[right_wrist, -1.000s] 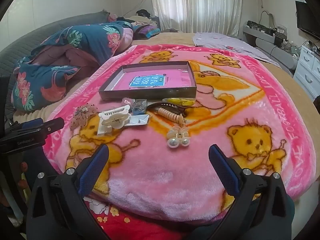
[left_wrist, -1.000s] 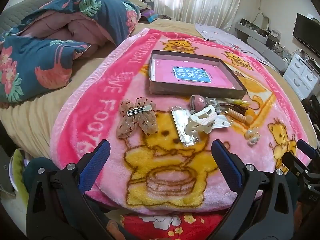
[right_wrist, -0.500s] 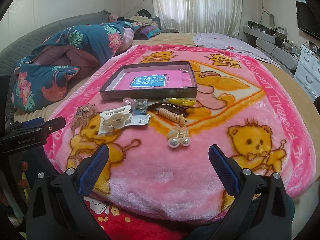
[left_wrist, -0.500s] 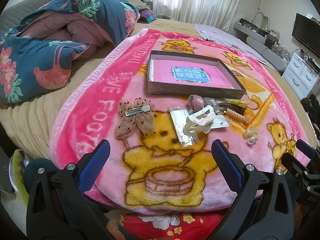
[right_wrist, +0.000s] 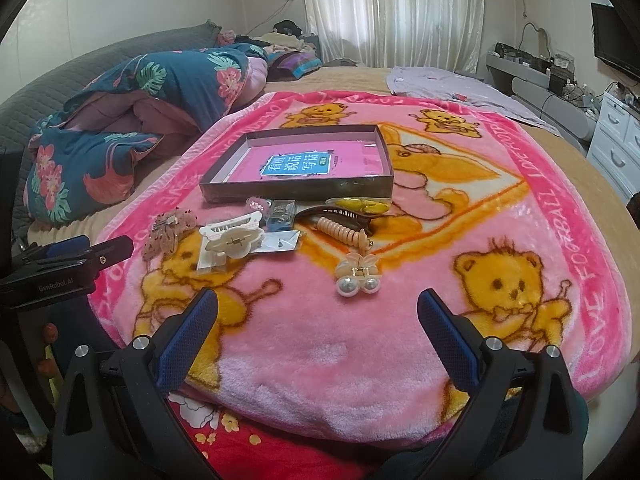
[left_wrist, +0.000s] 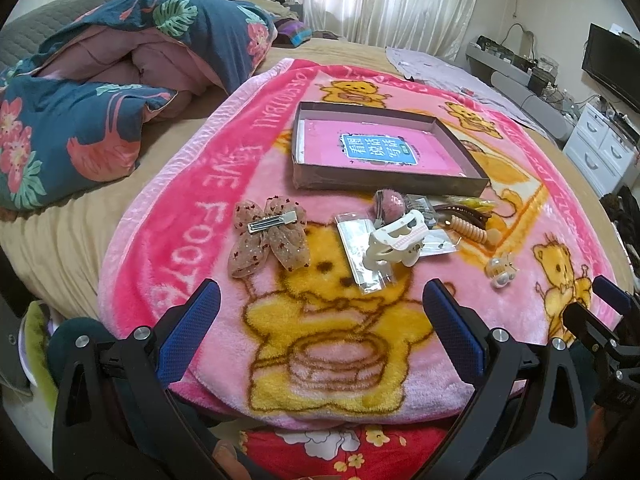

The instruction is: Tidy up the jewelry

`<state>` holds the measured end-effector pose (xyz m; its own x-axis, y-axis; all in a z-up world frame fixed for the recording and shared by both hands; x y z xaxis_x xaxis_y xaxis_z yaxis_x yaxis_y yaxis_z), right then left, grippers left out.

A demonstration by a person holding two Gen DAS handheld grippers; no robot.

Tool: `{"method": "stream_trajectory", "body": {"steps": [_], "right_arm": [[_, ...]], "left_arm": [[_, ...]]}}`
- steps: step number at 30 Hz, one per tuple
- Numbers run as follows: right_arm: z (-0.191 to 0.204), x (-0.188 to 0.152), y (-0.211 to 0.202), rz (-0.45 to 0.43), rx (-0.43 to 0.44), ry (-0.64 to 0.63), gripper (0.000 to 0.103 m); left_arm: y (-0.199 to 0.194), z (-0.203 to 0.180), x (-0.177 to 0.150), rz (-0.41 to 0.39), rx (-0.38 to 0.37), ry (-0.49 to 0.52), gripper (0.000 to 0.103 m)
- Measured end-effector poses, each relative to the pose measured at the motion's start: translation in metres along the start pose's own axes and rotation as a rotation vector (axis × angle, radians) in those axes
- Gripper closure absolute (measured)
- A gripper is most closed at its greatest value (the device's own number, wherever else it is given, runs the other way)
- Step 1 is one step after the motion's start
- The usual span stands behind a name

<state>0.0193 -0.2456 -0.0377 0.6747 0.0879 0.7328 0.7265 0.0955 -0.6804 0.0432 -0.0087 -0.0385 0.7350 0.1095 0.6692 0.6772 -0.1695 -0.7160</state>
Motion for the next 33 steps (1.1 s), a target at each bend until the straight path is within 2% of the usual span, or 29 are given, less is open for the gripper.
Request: {"method": "stream_trajectory", "body": {"steps": [20,25,33], "right_arm": [[-0.005,0.001,-0.002,-0.007,-0.004,0.003,0.004],[-0.013,0.007,-0.009,-0.011,-0.016,0.018,0.004],[-0.022,0.009,0.002,-0.001,-0.028,0.024,0.004]], "left_arm": [[0.001,-0.005,0.0,-0.006,-0.005,0.005,0.008],[0.007,-0.015,0.003,0.0,-0.013,0.019,0.008],[0.025,-0.029,0.007,0.027,-0.027,0.024,0.008]]}}
Point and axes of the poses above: each gripper's, at about its wrist camera, not at the fingertips, and y roughly the way its jaws point, z to its left, x to its top, the point moved 7 cm from there along y, roughly the way its jaws point, and after that the axes turned 8 degrees about -x, right-handed, at the moved point
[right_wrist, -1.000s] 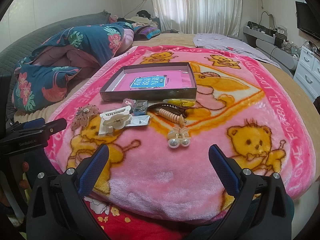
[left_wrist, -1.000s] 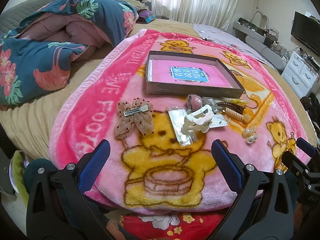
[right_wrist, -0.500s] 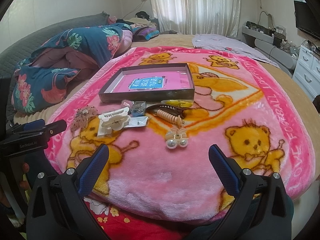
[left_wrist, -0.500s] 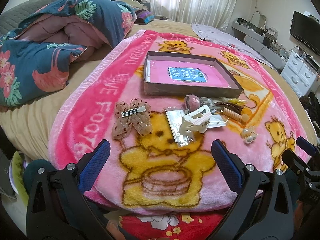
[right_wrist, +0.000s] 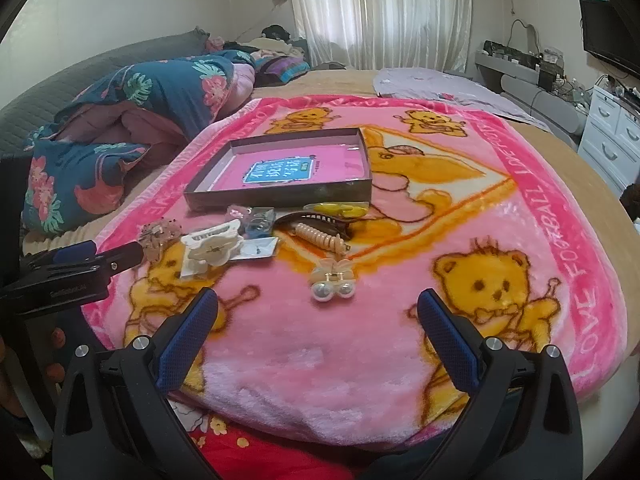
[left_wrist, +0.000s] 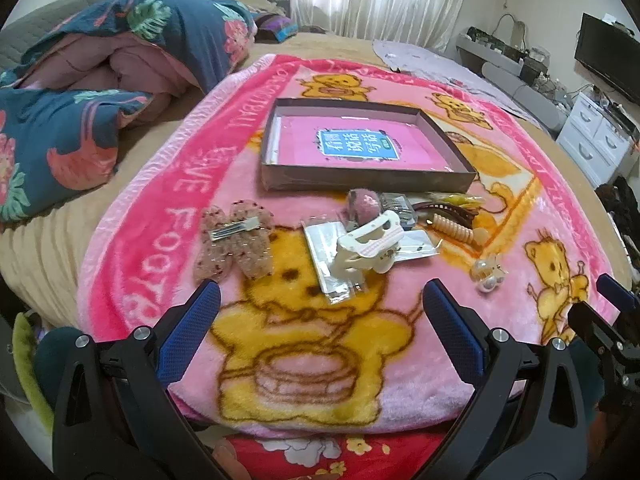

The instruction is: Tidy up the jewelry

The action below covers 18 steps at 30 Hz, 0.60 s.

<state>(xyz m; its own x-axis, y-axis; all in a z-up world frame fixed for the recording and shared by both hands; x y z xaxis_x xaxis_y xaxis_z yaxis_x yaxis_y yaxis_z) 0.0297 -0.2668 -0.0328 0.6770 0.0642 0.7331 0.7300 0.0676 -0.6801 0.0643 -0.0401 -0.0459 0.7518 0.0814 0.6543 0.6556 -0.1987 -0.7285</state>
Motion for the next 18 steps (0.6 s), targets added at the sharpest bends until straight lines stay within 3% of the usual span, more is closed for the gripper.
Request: {"method": "stream_trajectory", "body": {"steps": [9,18], "right_arm": [[-0.014,0.016,0.031,0.033,0.025,0.0,0.004],[-0.021,0.032,0.075,0.075,0.026,-0.025,0.004]], "left_arm": [[0.017,-0.005,0.018,-0.013,-0.036,0.001,0.008],[0.025,0.051,0.041,-0.018,-0.014,-0.066,0.008]]}}
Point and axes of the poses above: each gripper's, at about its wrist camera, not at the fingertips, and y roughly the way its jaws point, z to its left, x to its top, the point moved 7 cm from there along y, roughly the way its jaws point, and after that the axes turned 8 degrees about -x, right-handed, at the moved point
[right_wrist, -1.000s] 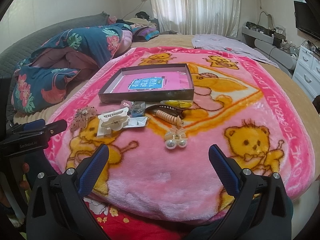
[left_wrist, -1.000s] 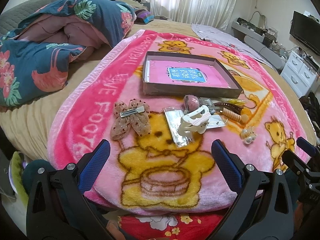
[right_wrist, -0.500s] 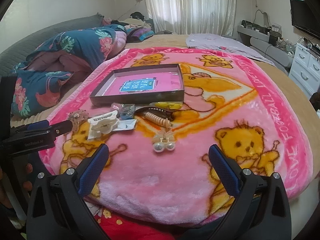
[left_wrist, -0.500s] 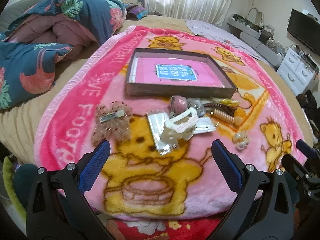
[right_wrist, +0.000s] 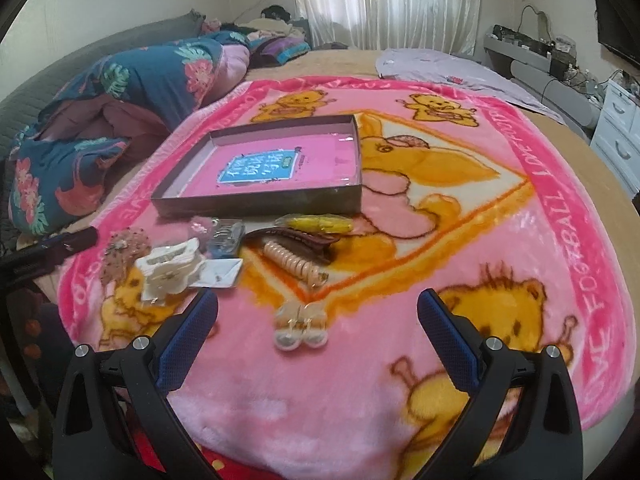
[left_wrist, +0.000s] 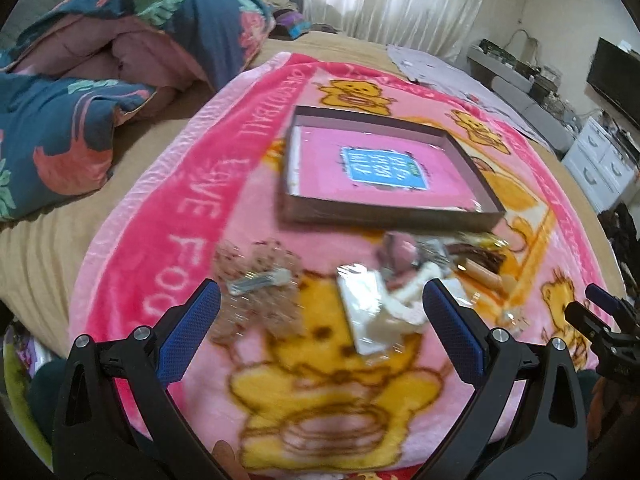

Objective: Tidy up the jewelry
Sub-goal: 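Grasp the white claw clip with the left tool while the right tool grasps the pearl claw clip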

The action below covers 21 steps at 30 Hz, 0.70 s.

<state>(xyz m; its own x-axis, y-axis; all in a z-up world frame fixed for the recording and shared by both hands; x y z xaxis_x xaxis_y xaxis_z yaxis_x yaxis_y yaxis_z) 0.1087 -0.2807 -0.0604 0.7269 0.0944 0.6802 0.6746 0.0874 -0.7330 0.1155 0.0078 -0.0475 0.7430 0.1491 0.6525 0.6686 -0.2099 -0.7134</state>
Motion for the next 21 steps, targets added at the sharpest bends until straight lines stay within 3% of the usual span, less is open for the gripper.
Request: {"method": "stream_trajectory", "body": {"steps": [7,13,21], "right_arm": [[0.005,0.001,0.025,0.026,0.024,-0.014,0.004],[0.011,-0.019,0.044,0.075,0.044,-0.036,0.004],[0.016,-0.033,0.057,0.1,0.067,-0.051,0.005]], "left_arm": [[0.012,0.004,0.006,0.035,-0.063,0.042,0.008],[0.036,-0.039,-0.005,0.118,-0.136,0.196,0.008],[0.062,-0.079,-0.026,0.201,-0.154,0.38,0.008]]}}
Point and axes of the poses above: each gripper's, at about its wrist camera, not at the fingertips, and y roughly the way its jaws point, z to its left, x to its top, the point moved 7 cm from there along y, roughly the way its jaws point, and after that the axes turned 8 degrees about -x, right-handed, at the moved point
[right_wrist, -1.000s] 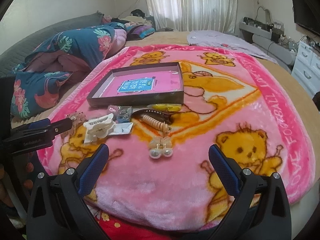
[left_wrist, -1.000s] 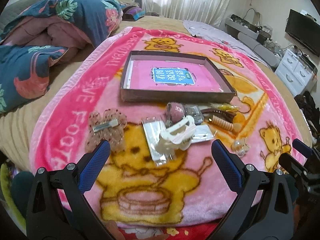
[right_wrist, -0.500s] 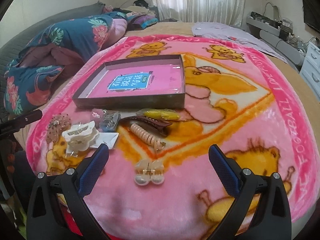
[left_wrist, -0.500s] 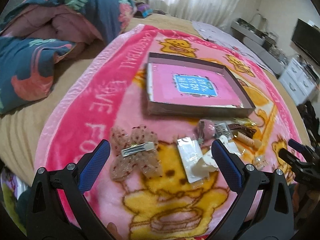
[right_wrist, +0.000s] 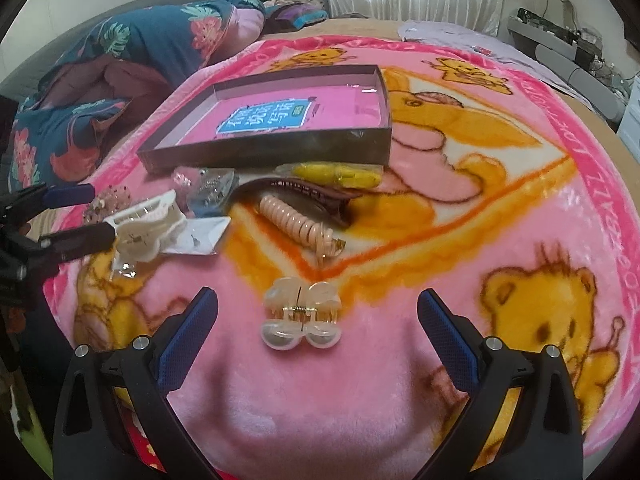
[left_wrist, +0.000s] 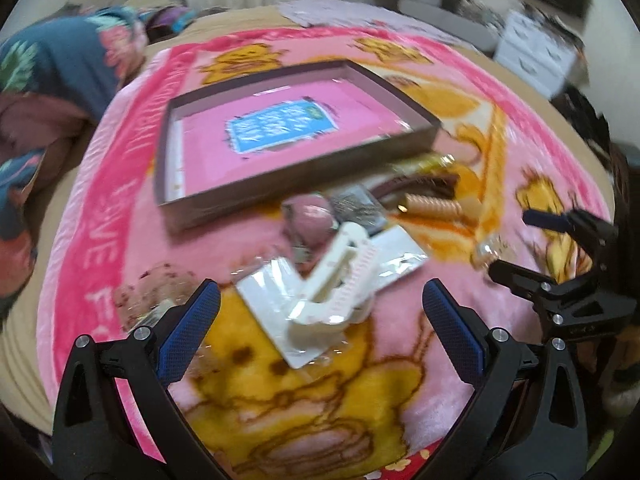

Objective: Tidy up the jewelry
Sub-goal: 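Grasp the white claw clip with the left tool while the right tool grasps the pearl claw clip, then carry both clips into the box and open both tools to release them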

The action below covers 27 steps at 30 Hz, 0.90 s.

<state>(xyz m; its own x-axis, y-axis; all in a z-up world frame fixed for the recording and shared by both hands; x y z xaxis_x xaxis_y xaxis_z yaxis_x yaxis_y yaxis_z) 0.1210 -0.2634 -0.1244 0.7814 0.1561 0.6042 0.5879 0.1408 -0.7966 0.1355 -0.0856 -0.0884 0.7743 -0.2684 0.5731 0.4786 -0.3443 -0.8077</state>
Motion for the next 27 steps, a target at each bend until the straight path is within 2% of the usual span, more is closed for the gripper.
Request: {"method": "stream_trajectory", "body": {"steps": [1,2,4,5,8,10,12,15,20,27], "right_arm": [[0.001,-0.001,0.001,0.004,0.006,-0.005,0.01],[0.003,-0.002,0.004,0.013,0.01,-0.012,0.022],[0.006,-0.005,0.009,0.031,0.026,-0.02,0.034],[0.007,-0.007,0.011,0.038,0.029,-0.025,0.042],[0.005,-0.008,0.012,0.035,0.029,-0.028,0.059],[0.001,-0.007,0.01,0.026,0.039,-0.008,0.059],[-0.006,-0.006,0.007,0.012,0.037,0.008,0.059],[-0.016,-0.004,0.004,-0.005,0.041,0.044,0.059],[-0.031,0.002,-0.001,-0.029,0.048,0.099,0.059],[-0.036,0.01,-0.009,-0.057,0.062,0.122,0.059]], "left_arm": [[0.004,-0.002,-0.001,0.013,-0.001,0.016,0.008],[0.008,-0.003,-0.001,0.025,0.002,0.026,0.009],[0.014,-0.004,-0.002,0.042,0.002,0.036,0.012],[0.017,-0.004,-0.002,0.051,0.0,0.04,0.016],[0.025,-0.006,-0.002,0.072,-0.006,0.058,0.025],[0.03,-0.007,-0.003,0.088,-0.013,0.064,0.03],[0.035,-0.009,-0.003,0.098,-0.022,0.069,0.045],[0.037,-0.009,-0.001,0.092,-0.013,0.079,0.057],[0.034,-0.011,0.003,0.067,-0.009,0.084,0.06],[0.017,-0.005,0.017,0.023,-0.006,0.041,0.06]]}}
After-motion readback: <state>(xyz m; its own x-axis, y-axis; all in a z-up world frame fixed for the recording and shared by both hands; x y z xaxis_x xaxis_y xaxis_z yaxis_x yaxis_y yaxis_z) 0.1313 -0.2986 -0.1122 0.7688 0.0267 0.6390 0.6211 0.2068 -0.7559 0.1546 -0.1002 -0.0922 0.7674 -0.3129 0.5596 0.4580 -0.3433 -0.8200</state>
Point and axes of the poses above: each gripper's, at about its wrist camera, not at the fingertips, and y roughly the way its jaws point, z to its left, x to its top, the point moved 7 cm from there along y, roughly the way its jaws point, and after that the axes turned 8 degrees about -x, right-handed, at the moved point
